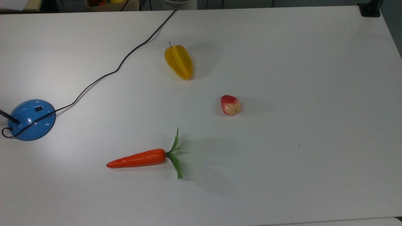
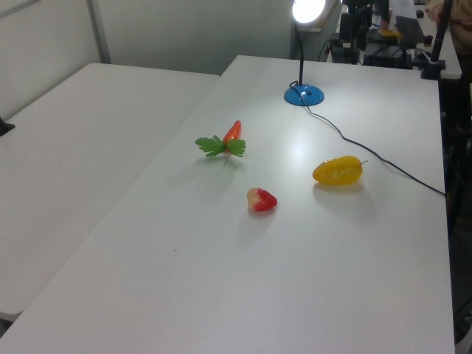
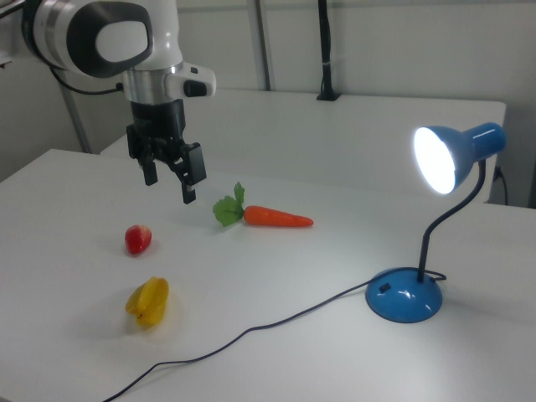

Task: Turn off lamp

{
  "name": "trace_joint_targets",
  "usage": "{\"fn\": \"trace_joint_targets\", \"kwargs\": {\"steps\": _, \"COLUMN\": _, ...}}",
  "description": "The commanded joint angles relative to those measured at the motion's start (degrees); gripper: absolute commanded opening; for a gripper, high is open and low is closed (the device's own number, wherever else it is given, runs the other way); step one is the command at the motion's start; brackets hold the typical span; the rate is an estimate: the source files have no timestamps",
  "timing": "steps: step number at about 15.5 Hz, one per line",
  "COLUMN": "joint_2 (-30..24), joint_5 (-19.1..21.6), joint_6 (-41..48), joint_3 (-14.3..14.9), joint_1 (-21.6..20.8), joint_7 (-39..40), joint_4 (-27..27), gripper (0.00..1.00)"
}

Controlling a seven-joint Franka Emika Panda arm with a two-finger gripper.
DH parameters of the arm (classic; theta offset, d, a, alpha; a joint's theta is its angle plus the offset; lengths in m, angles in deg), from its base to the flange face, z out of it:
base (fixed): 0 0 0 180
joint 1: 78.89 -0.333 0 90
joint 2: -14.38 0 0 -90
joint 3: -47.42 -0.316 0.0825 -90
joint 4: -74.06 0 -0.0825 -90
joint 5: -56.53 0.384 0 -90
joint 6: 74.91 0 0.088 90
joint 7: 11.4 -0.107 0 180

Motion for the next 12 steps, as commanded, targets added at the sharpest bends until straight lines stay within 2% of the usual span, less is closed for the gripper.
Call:
{"fn": "trace_joint_targets", "kwargs": {"steps": 1, "joint_2": 0.4, "joint_5": 0.1, "joint_6": -3.3, "joint_3": 0.2, "joint_1": 2.6, "joint_7": 0.1, "joint_4": 0.2, "gripper": 0.93}}
{"fn": "trace_joint_targets", "kwargs": {"steps": 3, "joint_2": 1.8, "joint_5": 0.4, "joint_6": -5.5, "joint_3": 0.2, "joint_1": 4.1, "joint_7": 0.1, "joint_4": 0.3, "gripper": 0.75}}
{"fn": "trace_joint_targets", "kwargs": {"steps": 7, "joint_2": 3.4, "joint_5": 1.1, "joint_6": -10.0, "joint_3": 0.2, "joint_1": 6.9, "joint_7": -0.1, "joint_4": 0.3, "gripper": 0.22}}
{"fn": "trace_joint_targets", "kwargs": {"steps": 8, "joint_2": 4.0, "joint_5": 1.2, "joint_6": -11.3, "joint_3": 0.2, "joint_1": 7.3, "joint_7": -0.2, "joint_4": 0.3, "gripper": 0.13}}
{"fn": "trace_joint_targets", "kwargs": {"steps": 12, "joint_2": 6.5, "joint_5": 1.2, "joint_6": -17.8, "joint_3": 0.2, "joint_1": 8.4, "joint_7": -5.8, "joint_4": 0.3, "gripper": 0.00}}
